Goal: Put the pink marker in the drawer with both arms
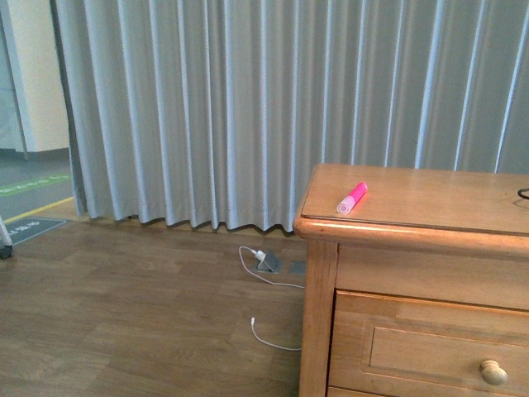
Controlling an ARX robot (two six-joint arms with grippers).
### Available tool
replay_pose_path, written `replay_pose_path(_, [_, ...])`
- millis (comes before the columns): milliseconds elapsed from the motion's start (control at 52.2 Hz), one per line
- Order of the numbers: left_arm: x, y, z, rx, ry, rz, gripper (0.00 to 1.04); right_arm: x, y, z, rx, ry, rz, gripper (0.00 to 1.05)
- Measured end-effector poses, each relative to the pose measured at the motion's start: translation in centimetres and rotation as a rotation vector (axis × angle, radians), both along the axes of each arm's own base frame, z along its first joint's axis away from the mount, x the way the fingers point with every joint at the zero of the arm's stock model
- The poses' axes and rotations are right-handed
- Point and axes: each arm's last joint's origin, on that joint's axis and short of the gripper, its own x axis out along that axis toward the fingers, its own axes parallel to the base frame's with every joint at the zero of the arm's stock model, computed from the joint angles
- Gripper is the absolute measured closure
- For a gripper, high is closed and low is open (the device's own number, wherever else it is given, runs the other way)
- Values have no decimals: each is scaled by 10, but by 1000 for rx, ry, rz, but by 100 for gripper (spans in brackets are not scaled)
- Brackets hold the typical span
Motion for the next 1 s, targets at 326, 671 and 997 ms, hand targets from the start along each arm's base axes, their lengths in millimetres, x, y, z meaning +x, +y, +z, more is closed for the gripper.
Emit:
replay_pose_path(326, [0,0,0,0,0,0,6,0,0,0,0,0,0,8])
replay_pose_path(671, [0,0,0,0,0,0,6,0,0,0,0,0,0,8])
replay_pose_path(997, [0,0,0,0,0,0,6,0,0,-1,-9,44,-47,8])
